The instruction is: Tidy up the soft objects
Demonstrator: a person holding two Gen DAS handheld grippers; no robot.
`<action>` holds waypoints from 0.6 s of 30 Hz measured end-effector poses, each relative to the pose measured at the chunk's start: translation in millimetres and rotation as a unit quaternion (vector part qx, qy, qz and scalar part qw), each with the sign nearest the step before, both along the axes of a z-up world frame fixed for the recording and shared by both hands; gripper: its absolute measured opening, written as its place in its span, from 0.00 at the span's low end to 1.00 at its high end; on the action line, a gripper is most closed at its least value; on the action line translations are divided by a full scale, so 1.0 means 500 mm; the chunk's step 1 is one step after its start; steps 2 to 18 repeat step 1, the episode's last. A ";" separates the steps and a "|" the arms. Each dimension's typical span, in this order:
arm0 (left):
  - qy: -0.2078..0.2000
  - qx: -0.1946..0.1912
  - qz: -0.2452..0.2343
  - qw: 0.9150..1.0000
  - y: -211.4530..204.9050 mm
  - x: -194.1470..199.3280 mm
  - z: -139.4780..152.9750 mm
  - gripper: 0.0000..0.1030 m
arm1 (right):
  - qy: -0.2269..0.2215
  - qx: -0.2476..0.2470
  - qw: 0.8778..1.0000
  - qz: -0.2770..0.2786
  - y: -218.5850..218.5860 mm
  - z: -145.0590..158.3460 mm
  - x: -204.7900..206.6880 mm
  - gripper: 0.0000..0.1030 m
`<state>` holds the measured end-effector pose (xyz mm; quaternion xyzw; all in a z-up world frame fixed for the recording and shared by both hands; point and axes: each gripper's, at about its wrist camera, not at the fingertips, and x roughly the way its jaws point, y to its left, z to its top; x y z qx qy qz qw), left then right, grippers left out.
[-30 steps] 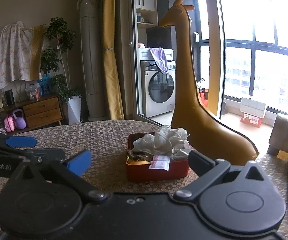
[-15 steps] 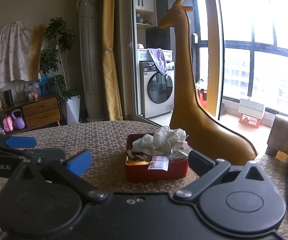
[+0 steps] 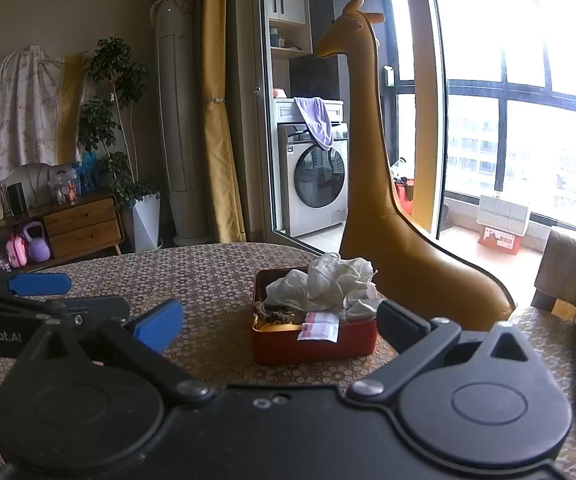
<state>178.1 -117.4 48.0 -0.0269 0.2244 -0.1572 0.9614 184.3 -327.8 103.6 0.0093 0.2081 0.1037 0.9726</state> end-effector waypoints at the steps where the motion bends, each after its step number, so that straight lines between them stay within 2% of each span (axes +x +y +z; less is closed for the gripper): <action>1: 0.001 -0.002 0.000 1.000 0.002 0.001 0.000 0.98 | 0.000 0.000 1.000 0.000 0.000 0.000 0.000 1.00; 18: 0.001 -0.002 0.000 1.000 0.002 0.001 0.000 0.98 | 0.000 0.000 1.000 0.000 0.000 0.000 0.000 1.00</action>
